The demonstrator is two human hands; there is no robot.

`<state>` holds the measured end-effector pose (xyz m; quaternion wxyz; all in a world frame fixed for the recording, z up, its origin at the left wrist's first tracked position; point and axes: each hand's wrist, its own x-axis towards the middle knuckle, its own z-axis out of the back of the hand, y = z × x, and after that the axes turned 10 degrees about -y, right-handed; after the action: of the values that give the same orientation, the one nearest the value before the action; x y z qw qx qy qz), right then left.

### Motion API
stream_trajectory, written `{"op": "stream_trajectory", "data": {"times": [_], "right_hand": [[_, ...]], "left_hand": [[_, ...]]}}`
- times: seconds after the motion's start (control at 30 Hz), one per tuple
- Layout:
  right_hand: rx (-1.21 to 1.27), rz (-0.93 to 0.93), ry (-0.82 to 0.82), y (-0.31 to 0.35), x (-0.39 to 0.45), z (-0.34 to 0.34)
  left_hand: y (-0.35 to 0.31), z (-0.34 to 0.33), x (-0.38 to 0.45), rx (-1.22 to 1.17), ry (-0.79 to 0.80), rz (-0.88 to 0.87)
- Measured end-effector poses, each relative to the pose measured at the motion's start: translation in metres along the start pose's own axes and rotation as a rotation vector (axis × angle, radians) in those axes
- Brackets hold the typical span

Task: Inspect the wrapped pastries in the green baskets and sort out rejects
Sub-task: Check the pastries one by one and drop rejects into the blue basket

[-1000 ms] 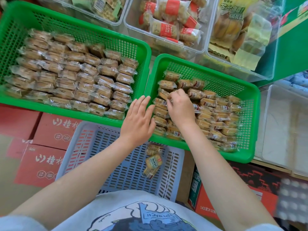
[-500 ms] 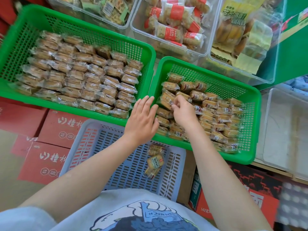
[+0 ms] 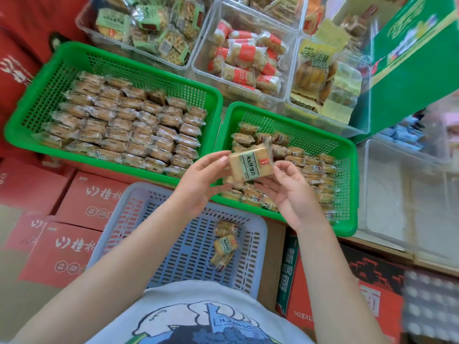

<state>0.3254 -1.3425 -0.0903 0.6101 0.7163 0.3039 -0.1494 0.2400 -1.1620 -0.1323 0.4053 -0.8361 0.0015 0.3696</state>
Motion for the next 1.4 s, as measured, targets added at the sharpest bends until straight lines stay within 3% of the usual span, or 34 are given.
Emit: {"op": "stream_trajectory", "data": {"times": [0.1, 0.33, 0.53, 0.67, 0.83, 0.93, 1.1, 1.23, 1.4], "right_hand": [[-0.013, -0.024, -0.005, -0.011, -0.025, 0.003], [0.029, -0.073, -0.049, -0.030, -0.066, 0.009], [0.021, -0.072, -0.040, -0.034, -0.089, 0.019], [0.060, -0.083, -0.012, -0.037, -0.101, 0.026], [-0.073, 0.095, -0.185, -0.042, -0.106, 0.030], [-0.132, 0.151, -0.188, -0.041, -0.111, 0.029], [-0.277, 0.238, -0.242, -0.043, -0.115, 0.023], [-0.567, 0.447, -0.321, -0.047, -0.115, 0.021], [-0.657, 0.640, -0.298, -0.045, -0.123, 0.021]], "left_hand": [[0.003, 0.002, -0.021, -0.131, 0.056, 0.069], [0.009, 0.004, -0.055, -0.115, 0.133, 0.024], [0.009, 0.003, -0.078, 0.044, 0.213, -0.098], [0.009, -0.002, -0.091, 0.116, 0.173, -0.173], [0.015, -0.005, -0.098, 0.311, -0.008, -0.348], [0.018, -0.001, -0.098, 0.445, -0.061, -0.398], [0.022, -0.003, -0.108, 0.488, -0.136, -0.381], [0.025, 0.002, -0.107, 0.477, -0.233, -0.296], [0.021, 0.002, -0.113, 0.537, -0.187, -0.255]]}}
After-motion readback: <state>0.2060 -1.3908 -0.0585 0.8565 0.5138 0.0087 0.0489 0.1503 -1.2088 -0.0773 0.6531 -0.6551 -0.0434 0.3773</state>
